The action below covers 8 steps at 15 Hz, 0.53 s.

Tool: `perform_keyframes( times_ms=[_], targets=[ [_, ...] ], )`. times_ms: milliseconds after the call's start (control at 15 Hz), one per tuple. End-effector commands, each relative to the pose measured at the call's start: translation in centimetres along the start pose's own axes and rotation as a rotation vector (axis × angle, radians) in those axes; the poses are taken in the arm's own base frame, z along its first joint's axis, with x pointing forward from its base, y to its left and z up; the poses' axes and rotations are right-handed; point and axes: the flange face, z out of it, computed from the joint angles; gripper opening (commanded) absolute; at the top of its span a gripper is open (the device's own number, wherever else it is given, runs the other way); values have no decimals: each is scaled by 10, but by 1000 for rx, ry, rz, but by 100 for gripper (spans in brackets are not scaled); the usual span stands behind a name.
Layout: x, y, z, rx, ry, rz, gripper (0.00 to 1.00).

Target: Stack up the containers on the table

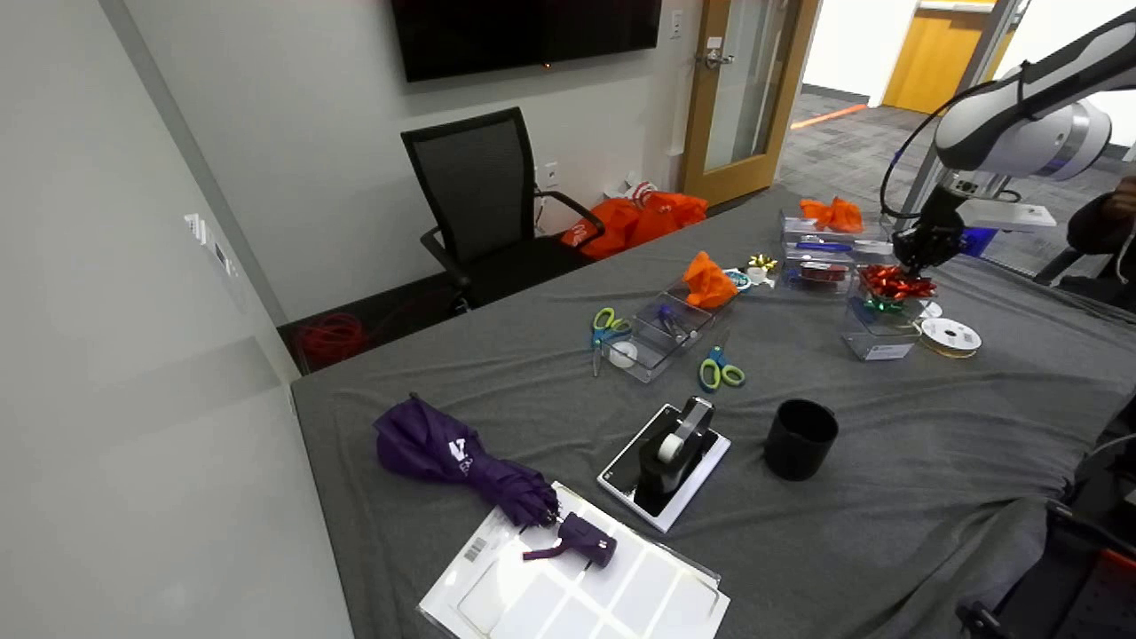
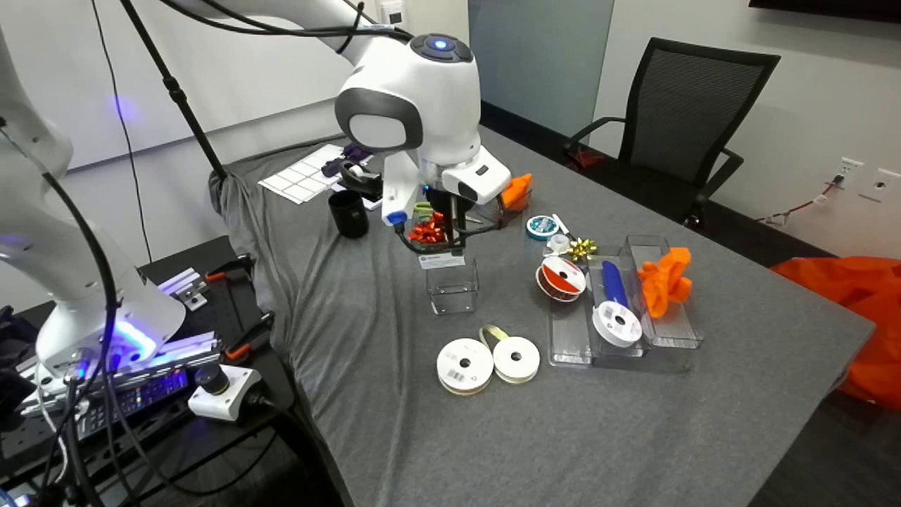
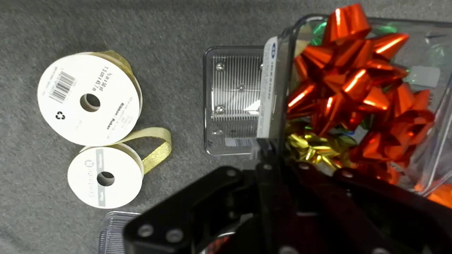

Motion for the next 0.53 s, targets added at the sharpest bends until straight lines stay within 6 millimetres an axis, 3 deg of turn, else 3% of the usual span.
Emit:
perform_keyframes(
  times_ms=[0,200,467],
  targets=[
    [20,5,21,19,-60,-93,1],
    [28,10,33,11,-86,-147,1],
    [36,21,28,5,-104,-188,1]
  ],
)
